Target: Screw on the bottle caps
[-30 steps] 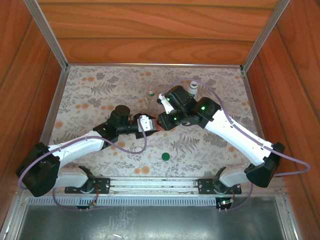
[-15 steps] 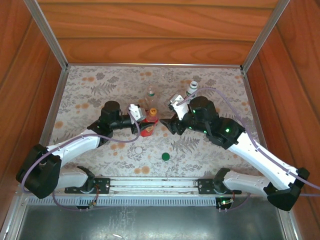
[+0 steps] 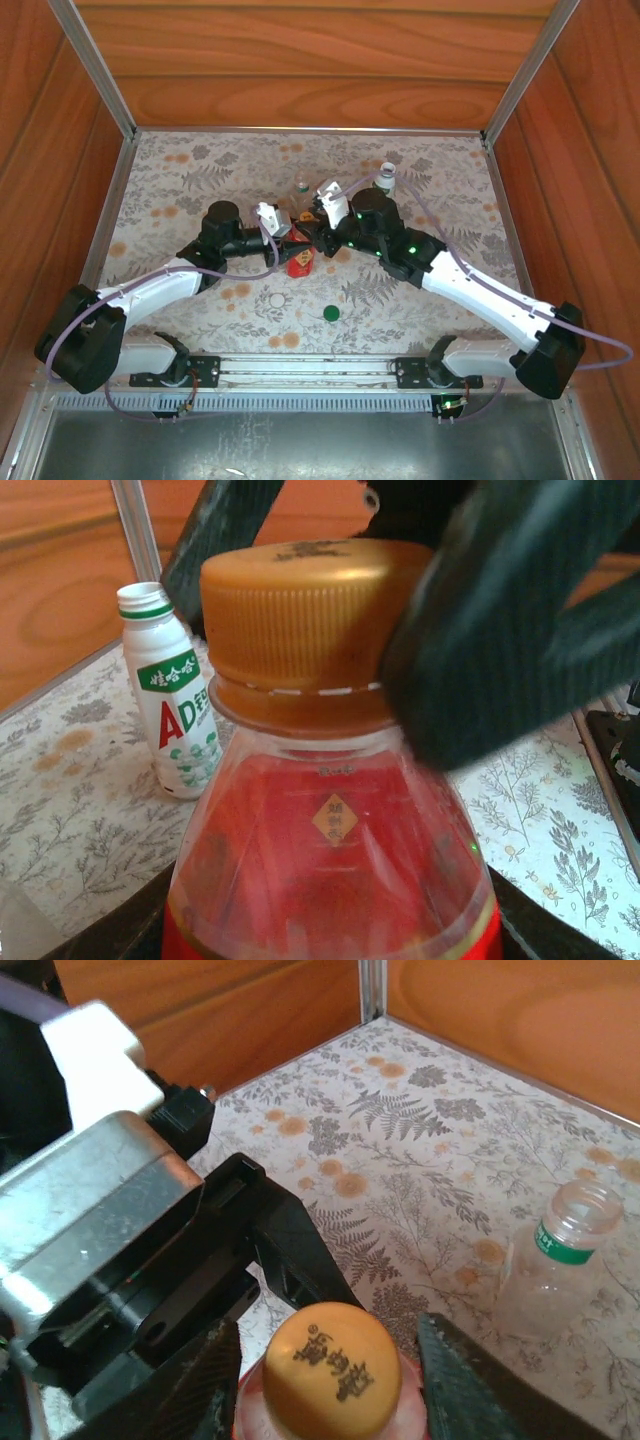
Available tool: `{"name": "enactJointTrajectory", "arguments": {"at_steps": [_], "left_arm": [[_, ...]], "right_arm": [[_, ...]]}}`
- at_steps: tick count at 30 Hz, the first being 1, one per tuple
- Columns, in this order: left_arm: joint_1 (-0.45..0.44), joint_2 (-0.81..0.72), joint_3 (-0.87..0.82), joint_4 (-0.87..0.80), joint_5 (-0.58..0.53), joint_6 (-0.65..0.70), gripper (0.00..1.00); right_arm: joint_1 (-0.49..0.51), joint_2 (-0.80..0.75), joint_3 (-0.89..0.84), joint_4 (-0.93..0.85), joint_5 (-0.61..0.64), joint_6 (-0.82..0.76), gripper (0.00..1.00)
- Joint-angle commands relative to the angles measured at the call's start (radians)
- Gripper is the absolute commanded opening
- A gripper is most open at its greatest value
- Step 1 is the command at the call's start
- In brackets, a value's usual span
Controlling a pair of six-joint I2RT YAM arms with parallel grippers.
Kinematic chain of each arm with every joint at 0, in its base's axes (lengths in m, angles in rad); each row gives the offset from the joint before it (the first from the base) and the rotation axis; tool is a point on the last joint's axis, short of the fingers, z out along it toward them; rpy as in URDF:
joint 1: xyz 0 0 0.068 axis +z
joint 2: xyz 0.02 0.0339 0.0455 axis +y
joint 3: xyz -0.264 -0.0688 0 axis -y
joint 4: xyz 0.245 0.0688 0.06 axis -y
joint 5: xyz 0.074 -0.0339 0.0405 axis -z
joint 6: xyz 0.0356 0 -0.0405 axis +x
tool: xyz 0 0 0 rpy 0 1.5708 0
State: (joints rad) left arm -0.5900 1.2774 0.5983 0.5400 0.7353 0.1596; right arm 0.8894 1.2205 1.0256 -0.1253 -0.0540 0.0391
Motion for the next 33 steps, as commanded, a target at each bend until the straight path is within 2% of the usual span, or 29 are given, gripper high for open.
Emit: {"name": "enactJointTrajectory", "arguments": {"at_steps": [1, 5, 7, 8, 10, 12, 15, 18, 24, 33], "left_arm": [[0.008, -0.005, 0.008, 0.034, 0.009, -0.017, 0.53], [0.007, -0.004, 0.002, 0.034, -0.015, -0.01, 0.54], [0.007, 0.0, 0.0, 0.034, -0.036, -0.009, 0.61], [0.008, -0.002, -0.002, 0.035, -0.046, -0.008, 0.65], [0.008, -0.012, -0.012, 0.039, -0.077, -0.014, 0.86], [0.008, -0.033, -0.033, 0.04, -0.121, -0.018, 1.0], [0.016, -0.059, -0.076, 0.043, -0.171, -0.023, 1.0], [0.027, -0.082, -0.125, 0.06, -0.215, -0.045, 1.0], [0.049, -0.158, -0.229, 0.096, -0.303, -0.079, 1.0], [0.067, -0.22, -0.282, 0.095, -0.322, -0.098, 1.0]], "right_arm": [[-0.004, 0.017, 0.016, 0.045, -0.043, 0.036, 0.39], [-0.004, 0.015, 0.01, 0.046, -0.035, 0.043, 0.19], [-0.004, 0.011, 0.007, 0.044, -0.024, 0.041, 0.17], [-0.004, 0.01, 0.005, 0.043, -0.012, 0.038, 0.17], [-0.004, 0.004, 0.006, 0.029, 0.035, 0.021, 0.17], [-0.007, 0.002, 0.011, 0.016, 0.122, -0.002, 0.16], [-0.037, 0.018, 0.021, 0.023, 0.218, -0.031, 0.16], [-0.102, 0.058, 0.044, 0.046, 0.258, -0.028, 0.16], [-0.24, 0.204, 0.129, 0.128, 0.249, -0.011, 0.16], [-0.308, 0.517, 0.354, 0.201, 0.281, -0.082, 0.16]]}}
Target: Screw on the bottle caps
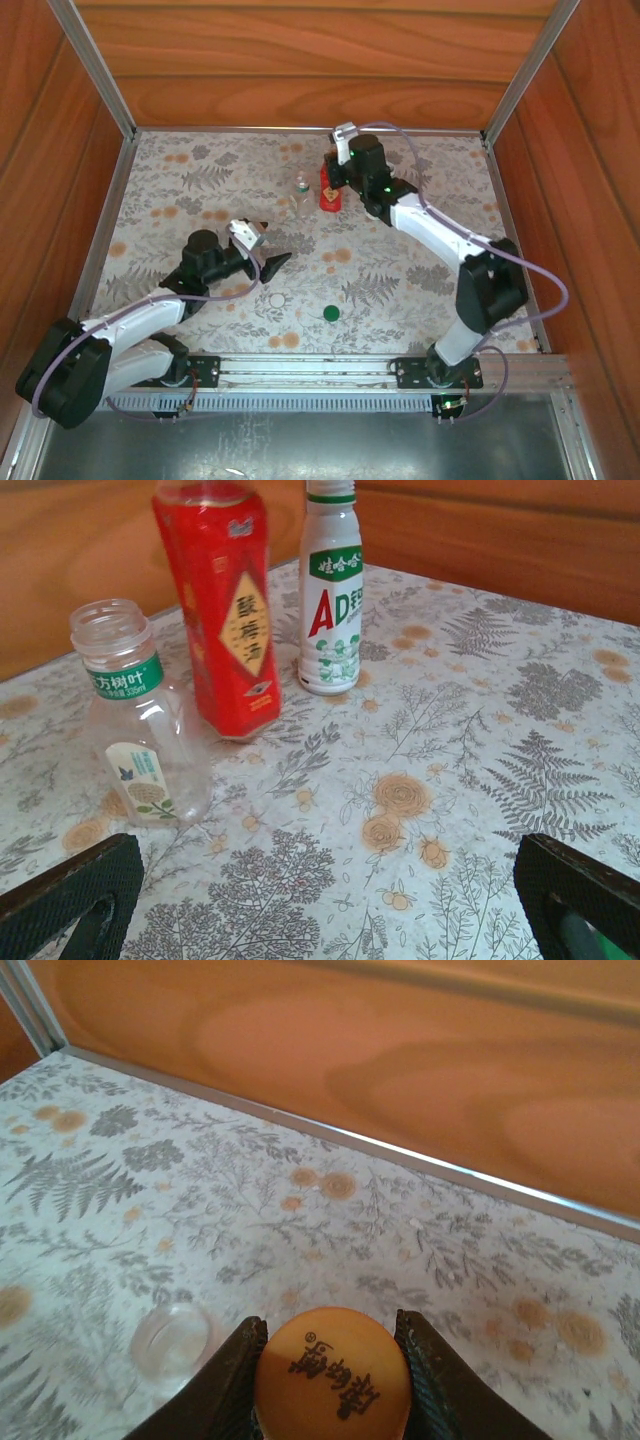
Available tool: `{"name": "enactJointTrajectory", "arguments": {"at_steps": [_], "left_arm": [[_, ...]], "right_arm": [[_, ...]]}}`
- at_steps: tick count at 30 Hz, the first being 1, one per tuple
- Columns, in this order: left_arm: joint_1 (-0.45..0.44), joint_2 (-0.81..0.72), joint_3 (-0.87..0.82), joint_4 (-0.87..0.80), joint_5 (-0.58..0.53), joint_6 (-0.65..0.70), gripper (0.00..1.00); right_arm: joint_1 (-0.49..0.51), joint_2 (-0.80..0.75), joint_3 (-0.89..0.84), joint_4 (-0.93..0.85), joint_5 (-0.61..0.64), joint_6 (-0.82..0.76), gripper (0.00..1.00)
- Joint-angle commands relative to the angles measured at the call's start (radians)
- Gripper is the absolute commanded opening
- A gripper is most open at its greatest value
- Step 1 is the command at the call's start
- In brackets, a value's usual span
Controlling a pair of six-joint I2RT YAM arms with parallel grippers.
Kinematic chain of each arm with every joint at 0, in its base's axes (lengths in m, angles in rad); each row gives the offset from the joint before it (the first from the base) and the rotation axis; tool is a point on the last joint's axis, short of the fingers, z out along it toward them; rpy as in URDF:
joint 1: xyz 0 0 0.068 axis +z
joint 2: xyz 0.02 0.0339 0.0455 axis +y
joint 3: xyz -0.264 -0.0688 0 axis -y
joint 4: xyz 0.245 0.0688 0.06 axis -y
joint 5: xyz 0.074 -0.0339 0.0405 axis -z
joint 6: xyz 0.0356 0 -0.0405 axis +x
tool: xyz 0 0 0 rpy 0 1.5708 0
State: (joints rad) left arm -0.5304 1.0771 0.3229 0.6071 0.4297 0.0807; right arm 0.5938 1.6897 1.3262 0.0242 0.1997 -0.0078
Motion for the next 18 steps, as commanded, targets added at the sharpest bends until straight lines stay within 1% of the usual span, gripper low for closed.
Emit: {"name": "enactJointTrajectory", "arguments": {"at_steps": [1, 6, 10, 15, 18], "left_arm": [[0.009, -0.023, -0.008, 0.028, -0.017, -0.019, 1.0], [0.011, -0.019, -0.011, 0.028, -0.018, -0.015, 1.0], [0.011, 0.0, -0.004, 0.028, -0.011, -0.015, 1.0], [0.011, 0.007, -0.002, 0.028, -0.015, -0.011, 1.0], [0.011, 0.006, -0.004, 0.028, -0.028, -0.007, 1.0]], "right_arm": [[-0.017, 0.07, 0.072, 0.054, 0.028, -0.038, 0.16], [-0.041, 0.165, 0.154, 0.066, 0.019, -0.051, 0.16], [-0.062, 0.245, 0.23, 0.06, -0.026, -0.048, 0.16], [-0.077, 0.342, 0.334, 0.016, -0.058, -0.038, 0.17], [-0.078, 0.371, 0.367, -0.001, -0.078, -0.026, 0.19]]}}
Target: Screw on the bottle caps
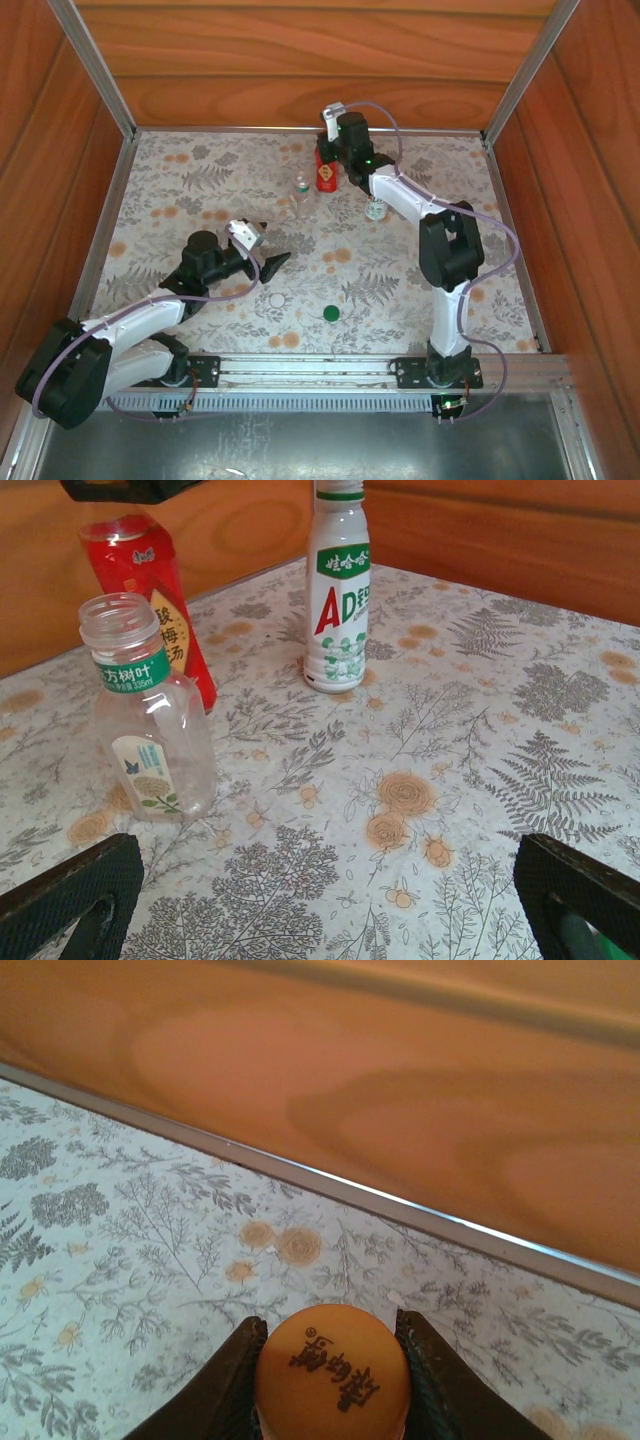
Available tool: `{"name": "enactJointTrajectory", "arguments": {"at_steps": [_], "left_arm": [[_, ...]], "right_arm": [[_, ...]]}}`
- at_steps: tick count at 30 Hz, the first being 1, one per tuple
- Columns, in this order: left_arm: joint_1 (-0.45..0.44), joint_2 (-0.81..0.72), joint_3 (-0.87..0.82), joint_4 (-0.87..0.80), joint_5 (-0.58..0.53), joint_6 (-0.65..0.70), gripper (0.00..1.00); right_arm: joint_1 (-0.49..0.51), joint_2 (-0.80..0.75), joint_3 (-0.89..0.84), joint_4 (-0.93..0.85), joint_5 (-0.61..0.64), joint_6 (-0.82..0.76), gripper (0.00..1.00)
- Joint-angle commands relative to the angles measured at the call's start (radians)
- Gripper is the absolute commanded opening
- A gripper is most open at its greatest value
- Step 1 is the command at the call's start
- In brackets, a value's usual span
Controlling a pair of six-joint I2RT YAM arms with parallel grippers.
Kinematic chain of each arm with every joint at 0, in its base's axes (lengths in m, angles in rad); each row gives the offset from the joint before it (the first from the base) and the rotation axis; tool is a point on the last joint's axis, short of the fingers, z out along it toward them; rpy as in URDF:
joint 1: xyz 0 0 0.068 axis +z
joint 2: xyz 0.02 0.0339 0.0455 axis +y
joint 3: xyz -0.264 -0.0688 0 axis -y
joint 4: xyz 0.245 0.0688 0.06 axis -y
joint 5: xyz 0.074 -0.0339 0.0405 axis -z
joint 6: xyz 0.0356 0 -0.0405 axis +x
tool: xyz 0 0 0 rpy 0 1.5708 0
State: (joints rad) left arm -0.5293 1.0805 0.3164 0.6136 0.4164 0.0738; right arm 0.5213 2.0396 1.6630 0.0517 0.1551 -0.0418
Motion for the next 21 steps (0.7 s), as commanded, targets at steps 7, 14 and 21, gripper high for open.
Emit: {"name": "enactJointTrajectory", "arguments": {"at_steps": [7, 14, 21], "left_arm": [[0.01, 0.021, 0.019, 0.023, -0.036, 0.007, 1.0], [0.01, 0.061, 0.045, 0.031, -0.048, 0.023, 1.0], [0.015, 0.169, 0.109, 0.055, -0.082, 0.095, 1.0]], "right_arm": [[-0.006, 0.008, 0.035, -0.047, -0.054, 0.002, 0.31], [-0.006, -0.061, 0.018, -0.067, -0.06, -0.018, 0.54], [-0.004, -0.164, -0.043, -0.098, -0.096, -0.052, 0.71]]}}
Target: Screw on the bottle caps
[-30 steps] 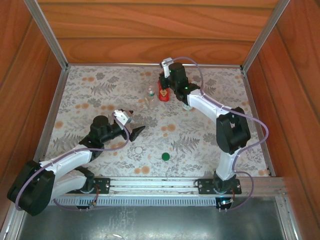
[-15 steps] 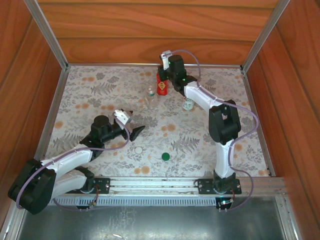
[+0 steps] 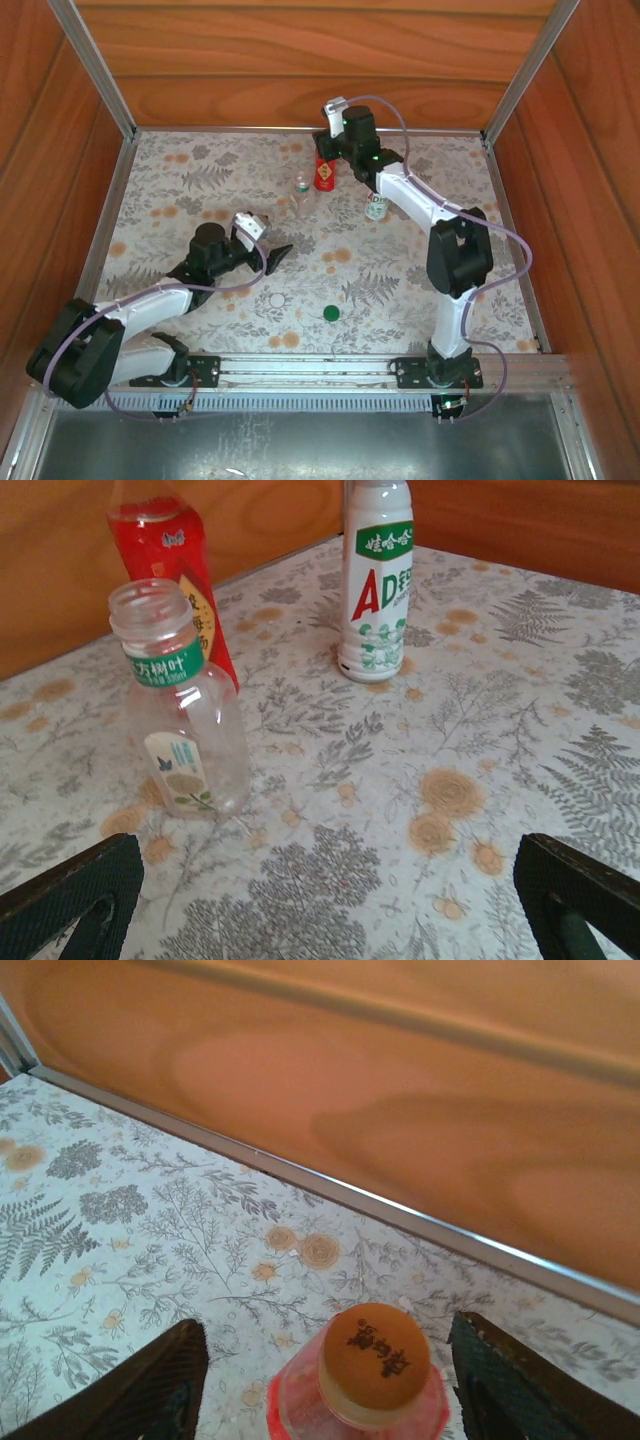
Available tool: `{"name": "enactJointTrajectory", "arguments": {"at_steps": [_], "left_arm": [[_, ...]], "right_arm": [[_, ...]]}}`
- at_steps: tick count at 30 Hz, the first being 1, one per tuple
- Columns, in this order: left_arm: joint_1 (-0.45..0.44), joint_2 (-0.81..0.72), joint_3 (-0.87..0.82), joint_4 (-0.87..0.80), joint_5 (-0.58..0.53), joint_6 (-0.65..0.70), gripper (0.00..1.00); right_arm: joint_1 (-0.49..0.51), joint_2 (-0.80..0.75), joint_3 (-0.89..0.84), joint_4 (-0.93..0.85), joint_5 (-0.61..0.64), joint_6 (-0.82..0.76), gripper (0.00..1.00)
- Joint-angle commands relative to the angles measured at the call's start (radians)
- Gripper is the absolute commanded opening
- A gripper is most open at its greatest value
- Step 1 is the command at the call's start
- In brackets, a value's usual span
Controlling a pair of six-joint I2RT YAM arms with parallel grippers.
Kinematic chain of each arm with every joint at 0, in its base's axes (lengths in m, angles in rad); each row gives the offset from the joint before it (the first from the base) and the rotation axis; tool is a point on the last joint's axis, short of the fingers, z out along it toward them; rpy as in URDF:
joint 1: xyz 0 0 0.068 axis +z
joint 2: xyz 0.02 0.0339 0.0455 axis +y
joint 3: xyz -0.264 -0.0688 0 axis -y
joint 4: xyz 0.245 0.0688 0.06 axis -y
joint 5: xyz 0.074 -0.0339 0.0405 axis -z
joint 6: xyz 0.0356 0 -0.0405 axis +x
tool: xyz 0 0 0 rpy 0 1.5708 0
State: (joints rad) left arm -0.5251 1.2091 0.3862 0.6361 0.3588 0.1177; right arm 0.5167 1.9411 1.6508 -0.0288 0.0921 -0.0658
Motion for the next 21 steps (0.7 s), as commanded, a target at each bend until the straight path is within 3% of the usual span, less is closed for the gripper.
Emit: {"name": "enactJointTrajectory", "arguments": {"at_steps": [1, 21], "left_arm": [[0.017, 0.064, 0.053, 0.034, -0.024, 0.058, 1.0], [0.107, 0.606, 0.498, 0.051, 0.13, 0.122, 1.0]], "right_arm": [[0.002, -0.088, -0.051, -0.016, -0.034, -0.034, 0.72], [0.011, -0.649, -0.579, -0.004, -0.096, 0.009, 0.76]]}}
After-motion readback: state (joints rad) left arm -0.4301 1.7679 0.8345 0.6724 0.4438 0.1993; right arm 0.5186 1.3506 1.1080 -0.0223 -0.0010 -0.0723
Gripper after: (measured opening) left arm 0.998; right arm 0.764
